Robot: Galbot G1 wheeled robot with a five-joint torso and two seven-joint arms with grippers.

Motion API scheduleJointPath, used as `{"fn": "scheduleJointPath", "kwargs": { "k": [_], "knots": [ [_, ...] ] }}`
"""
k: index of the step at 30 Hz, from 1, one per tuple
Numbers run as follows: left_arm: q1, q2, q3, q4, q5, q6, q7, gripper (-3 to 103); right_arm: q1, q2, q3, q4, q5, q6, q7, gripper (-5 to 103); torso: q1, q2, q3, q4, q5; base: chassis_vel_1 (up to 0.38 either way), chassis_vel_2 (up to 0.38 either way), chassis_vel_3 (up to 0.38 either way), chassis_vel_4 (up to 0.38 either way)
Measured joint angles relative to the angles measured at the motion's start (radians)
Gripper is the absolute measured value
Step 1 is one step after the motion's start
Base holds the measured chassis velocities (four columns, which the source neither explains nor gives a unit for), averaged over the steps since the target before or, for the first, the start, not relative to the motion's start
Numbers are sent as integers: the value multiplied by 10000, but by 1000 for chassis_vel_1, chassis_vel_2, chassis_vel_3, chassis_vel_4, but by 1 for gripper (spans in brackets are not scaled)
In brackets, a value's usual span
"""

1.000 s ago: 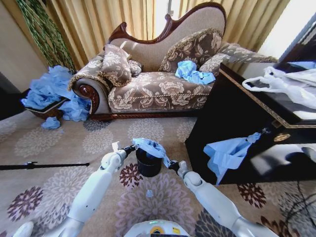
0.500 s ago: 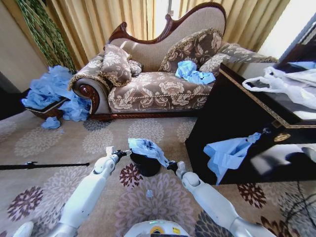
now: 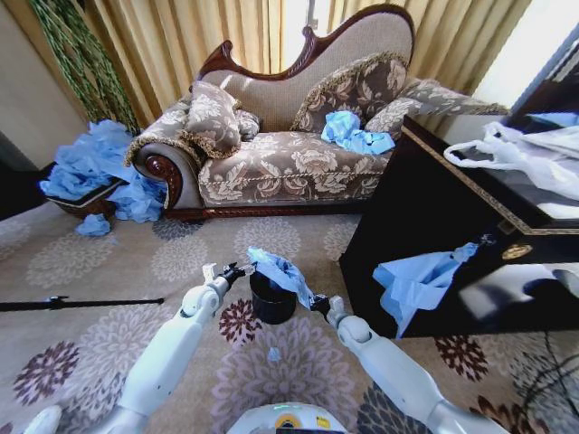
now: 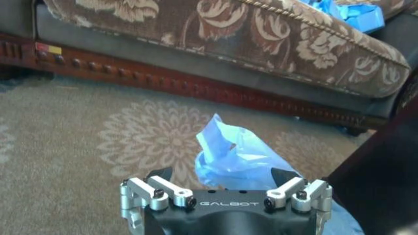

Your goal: Place a garbage bag over the trash bin.

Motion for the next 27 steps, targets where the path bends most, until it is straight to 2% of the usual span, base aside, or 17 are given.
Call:
{"fn": "scheduleJointPath", "kwargs": {
  "k": [2, 3, 5, 9, 11, 12, 14, 15, 17, 19, 23, 27],
  "knots": [
    [235, 128, -129, -544, 7, 424, -251, 100, -26, 3, 3, 45, 23, -5, 4, 0, 0, 0, 0, 3, 0, 0, 0, 0, 0],
    [235, 128, -129, -544, 7, 424, -251, 100, -26, 3, 3, 45, 23, -5, 4, 0, 0, 0, 0, 3, 0, 0, 0, 0, 0],
    [382, 193, -229, -916, 35, 773, -519, 100, -49, 20, 3, 60, 33, -6, 6, 0, 0, 0, 0, 2, 0, 0, 0, 0, 0],
    [428, 330, -291, -1444, -264, 913, -944, 100, -114, 34, -7, 121, 35, -5, 6, 0, -1, 0, 0, 5, -1, 0, 0, 0, 0],
    [76, 339, -128, -1739, -934, 1156, -1997, 100, -147, 39, -18, 123, 22, 0, 1, 0, -1, 0, 0, 2, 1, 0, 0, 0, 0],
    [76, 339, -128, -1739, -934, 1156, -1997, 100, -147, 39, -18, 123, 22, 0, 1, 0, -1, 0, 0, 2, 1, 0, 0, 0, 0],
    [-528, 180, 226, -1798, -2135, 1668, -3353, 100, -159, 64, -26, 95, -10, 19, -25, 0, -1, 0, 0, 0, -1, 0, 0, 0, 0],
    [-528, 180, 226, -1798, -2135, 1668, -3353, 100, -159, 64, -26, 95, -10, 19, -25, 0, -1, 0, 0, 0, -1, 0, 0, 0, 0],
    [-1032, -29, 469, -1527, -2870, 1846, -4100, 103, -161, 103, -25, 47, -47, 39, -35, 0, -1, 0, -1, -2, 3, 0, 0, 0, 0],
    [-1589, -400, 856, -828, -3260, 1951, -4585, 97, -175, 136, -26, 29, -64, 52, -43, 0, 0, 0, 1, -2, -3, 0, 0, 0, 0],
    [-1961, -778, 1038, -82, -3354, 1906, -4932, 101, -184, 117, -22, 38, -61, 55, -66, 0, 1, 0, 0, 2, 1, 0, 0, 0, 0],
    [-2205, -1014, 1059, 464, -3333, 1761, -5009, 98, -176, 83, 12, -24, -62, 75, -102, 0, 1, 0, 0, 2, -1, 0, 0, 0, 0]
  ]
}}
